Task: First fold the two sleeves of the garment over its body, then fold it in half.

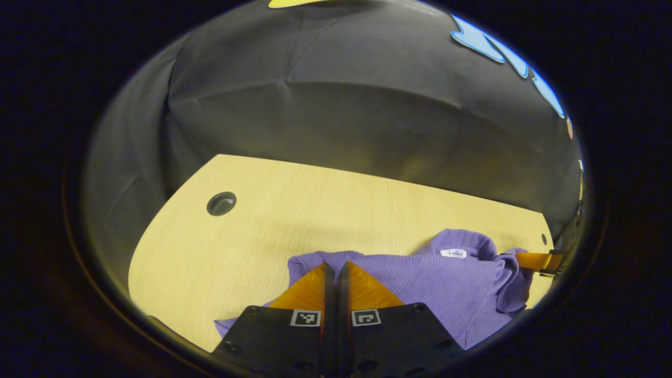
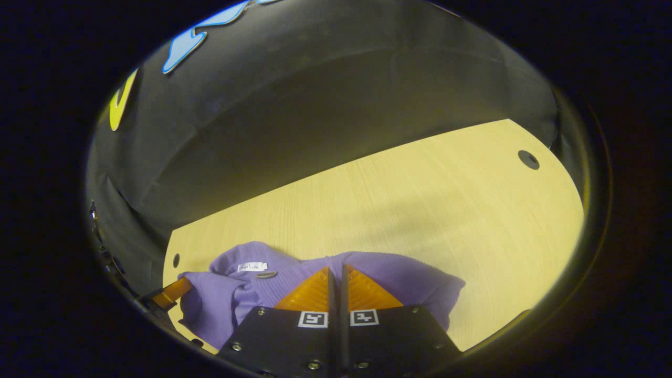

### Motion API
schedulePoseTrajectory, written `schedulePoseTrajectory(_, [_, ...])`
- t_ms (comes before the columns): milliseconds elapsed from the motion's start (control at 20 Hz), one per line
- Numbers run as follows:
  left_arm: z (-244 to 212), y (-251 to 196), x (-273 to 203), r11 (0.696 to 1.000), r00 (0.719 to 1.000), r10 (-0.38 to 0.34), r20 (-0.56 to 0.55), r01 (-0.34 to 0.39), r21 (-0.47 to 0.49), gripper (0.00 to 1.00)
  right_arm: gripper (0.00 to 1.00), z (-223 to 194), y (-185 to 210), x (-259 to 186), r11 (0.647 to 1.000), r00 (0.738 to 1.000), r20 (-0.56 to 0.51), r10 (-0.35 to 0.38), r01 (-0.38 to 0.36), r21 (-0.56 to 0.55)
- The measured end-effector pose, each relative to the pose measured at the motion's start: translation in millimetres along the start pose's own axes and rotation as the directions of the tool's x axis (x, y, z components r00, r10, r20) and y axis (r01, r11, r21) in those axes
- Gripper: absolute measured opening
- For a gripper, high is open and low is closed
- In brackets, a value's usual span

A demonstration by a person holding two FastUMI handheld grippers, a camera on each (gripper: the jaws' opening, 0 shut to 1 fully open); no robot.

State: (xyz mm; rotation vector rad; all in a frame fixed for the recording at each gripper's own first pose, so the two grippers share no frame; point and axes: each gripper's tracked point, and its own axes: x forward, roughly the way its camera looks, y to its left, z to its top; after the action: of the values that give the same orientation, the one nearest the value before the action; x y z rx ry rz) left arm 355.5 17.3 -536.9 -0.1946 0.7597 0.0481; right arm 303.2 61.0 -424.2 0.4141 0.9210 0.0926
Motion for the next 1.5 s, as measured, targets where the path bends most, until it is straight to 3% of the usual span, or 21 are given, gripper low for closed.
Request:
schedulePoseTrajectory(400, [-11,0,8,1.0,1.0,0.012,-0.026,-0.012,0.005,0.07,0.03,-3,0,1,1.0,1.0,-0.021,0.004,-0.004,-0.005])
schedulePoseTrajectory(550, [-12,-1,7,1.0,0.999,0.012,-0.032,-0.011,0.019,0.08,0.12,-7,-8,1,1.0,0.999,-0.028,-0.017,0.017,-0.008])
schedulePoseTrajectory(600, [-12,-4,6,1.0,0.999,0.001,-0.037,0.0,0.022,0.12,0.14,-6,-8,-2,1.0,1.0,-0.028,-0.012,0.012,-0.007])
schedulePoseTrajectory(650, [-13,-3,5,1.0,0.999,0.004,-0.039,-0.002,0.028,0.17,0.28,-5,-11,0,1.0,1.0,-0.025,-0.017,0.016,-0.012])
schedulePoseTrajectory(700, [-12,-4,4,1.0,0.999,0.001,-0.039,0.0,0.027,0.16,0.29,-2,-12,-3,1.0,1.0,-0.019,-0.022,0.021,-0.019])
schedulePoseTrajectory(750, [-9,-5,0,1.0,1.0,-0.003,-0.03,0.003,0.019,0.29,0.31,3,-10,-10,0.999,1.0,-0.002,-0.024,0.024,-0.03])
schedulePoseTrajectory(800, [-4,-7,-6,1.0,1.0,-0.012,-0.011,0.012,0.007,0.29,0.36,8,-8,-16,0.998,0.999,0.019,-0.028,0.029,-0.05])
schedulePoseTrajectory(1000, [18,-14,-40,0.999,0.998,-0.035,0.049,0.035,-0.001,0.3,0.34,16,4,-39,0.994,0.997,0.079,-0.014,0.022,-0.107])
schedulePoseTrajectory(1050, [22,-17,-49,0.999,0.997,-0.042,0.06,0.042,0.003,0.31,0.39,19,7,-48,0.994,0.996,0.09,-0.005,0.015,-0.11])
schedulePoseTrajectory(1500, [66,-53,-172,0.991,0.972,-0.124,0.202,0.113,0.065,0.29,0.39,38,41,-156,0.99,0.976,0.205,0.072,-0.045,-0.131])
